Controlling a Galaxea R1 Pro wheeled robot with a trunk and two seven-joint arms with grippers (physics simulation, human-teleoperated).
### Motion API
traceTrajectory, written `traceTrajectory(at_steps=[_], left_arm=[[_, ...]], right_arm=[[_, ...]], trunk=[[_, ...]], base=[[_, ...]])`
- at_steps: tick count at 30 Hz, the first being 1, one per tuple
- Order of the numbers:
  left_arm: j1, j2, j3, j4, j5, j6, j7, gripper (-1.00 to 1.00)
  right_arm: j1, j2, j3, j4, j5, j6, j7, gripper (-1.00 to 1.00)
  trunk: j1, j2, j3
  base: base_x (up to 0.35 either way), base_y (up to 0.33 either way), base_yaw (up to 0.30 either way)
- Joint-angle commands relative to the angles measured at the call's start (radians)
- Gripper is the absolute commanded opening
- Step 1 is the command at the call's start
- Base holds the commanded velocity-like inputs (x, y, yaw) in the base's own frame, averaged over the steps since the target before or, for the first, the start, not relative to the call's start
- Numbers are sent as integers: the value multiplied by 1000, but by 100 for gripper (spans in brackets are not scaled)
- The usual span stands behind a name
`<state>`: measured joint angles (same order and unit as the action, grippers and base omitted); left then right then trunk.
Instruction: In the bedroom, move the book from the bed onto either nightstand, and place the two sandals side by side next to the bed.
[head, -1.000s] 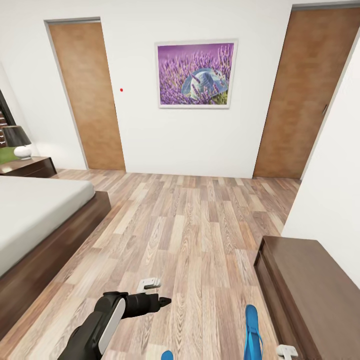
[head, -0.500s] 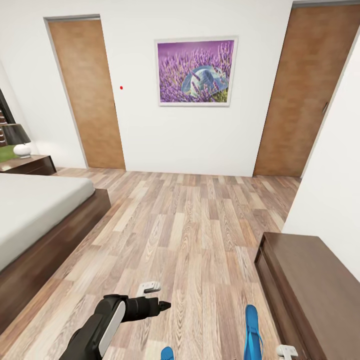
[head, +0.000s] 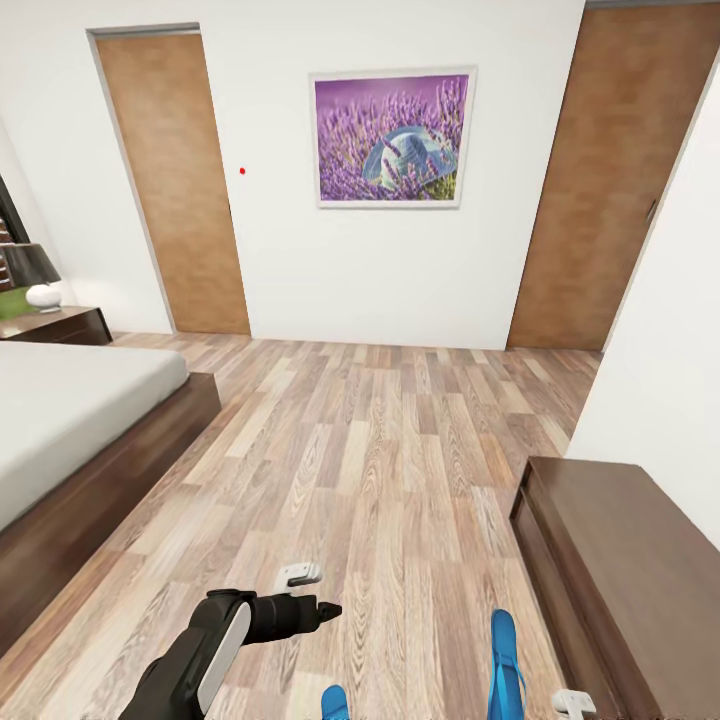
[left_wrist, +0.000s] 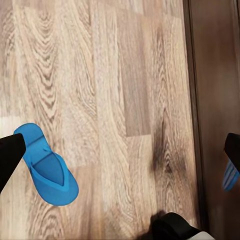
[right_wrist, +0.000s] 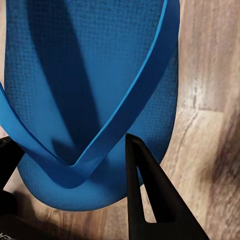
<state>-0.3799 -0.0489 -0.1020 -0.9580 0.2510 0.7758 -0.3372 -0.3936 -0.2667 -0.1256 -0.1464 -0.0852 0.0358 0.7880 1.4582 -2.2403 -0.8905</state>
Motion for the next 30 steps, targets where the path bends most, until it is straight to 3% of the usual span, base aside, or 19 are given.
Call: traceTrajectory(at_steps=[1,30], left_arm=[[0,0,1,-1,1,5,-2,100],[0,0,1,-1,1,4,-2,100]], right_arm=[[-1,0,-1,1,-8,4,4,-100],[-1,0,-1,1,-7,4,4,-100]], trunk=[[4,-8,-4],[115,-211,-95]], base=[[0,0,0],[0,0,0]])
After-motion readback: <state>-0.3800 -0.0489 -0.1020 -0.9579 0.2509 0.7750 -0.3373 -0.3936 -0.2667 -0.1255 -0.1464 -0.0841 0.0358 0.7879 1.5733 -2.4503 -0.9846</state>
